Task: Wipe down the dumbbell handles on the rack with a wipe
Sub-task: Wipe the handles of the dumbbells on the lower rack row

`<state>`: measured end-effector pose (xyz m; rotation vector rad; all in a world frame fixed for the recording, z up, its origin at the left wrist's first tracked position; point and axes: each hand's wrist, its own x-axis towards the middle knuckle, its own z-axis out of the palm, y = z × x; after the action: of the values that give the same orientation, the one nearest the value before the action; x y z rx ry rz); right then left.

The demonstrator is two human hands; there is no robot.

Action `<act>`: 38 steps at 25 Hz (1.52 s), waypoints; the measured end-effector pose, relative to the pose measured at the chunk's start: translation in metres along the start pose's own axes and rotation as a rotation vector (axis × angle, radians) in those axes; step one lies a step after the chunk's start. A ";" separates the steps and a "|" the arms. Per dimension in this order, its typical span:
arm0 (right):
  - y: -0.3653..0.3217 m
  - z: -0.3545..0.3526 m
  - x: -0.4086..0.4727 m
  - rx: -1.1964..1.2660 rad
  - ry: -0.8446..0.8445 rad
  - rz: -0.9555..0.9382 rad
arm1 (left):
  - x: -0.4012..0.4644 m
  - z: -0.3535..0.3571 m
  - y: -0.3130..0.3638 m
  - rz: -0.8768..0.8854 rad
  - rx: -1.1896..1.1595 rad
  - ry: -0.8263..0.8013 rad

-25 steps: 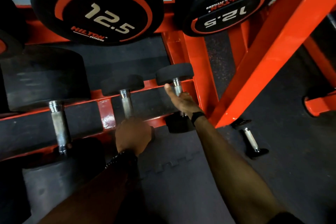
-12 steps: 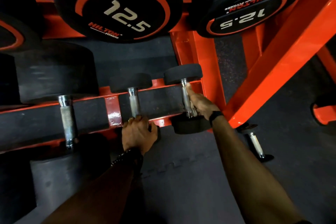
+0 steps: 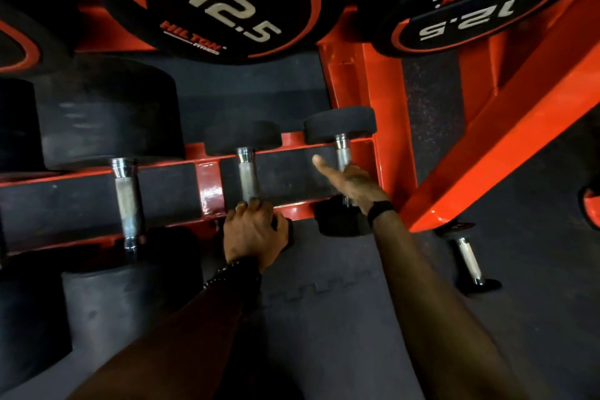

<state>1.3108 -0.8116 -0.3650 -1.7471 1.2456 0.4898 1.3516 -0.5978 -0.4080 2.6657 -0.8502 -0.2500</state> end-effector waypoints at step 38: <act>0.048 0.003 0.011 -0.208 0.562 -0.285 | -0.005 -0.004 0.000 -0.015 -0.099 0.030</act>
<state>1.2732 -0.8187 -0.3959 -2.2950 1.3177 -0.0528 1.3487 -0.5943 -0.4040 2.5779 -0.7877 -0.2480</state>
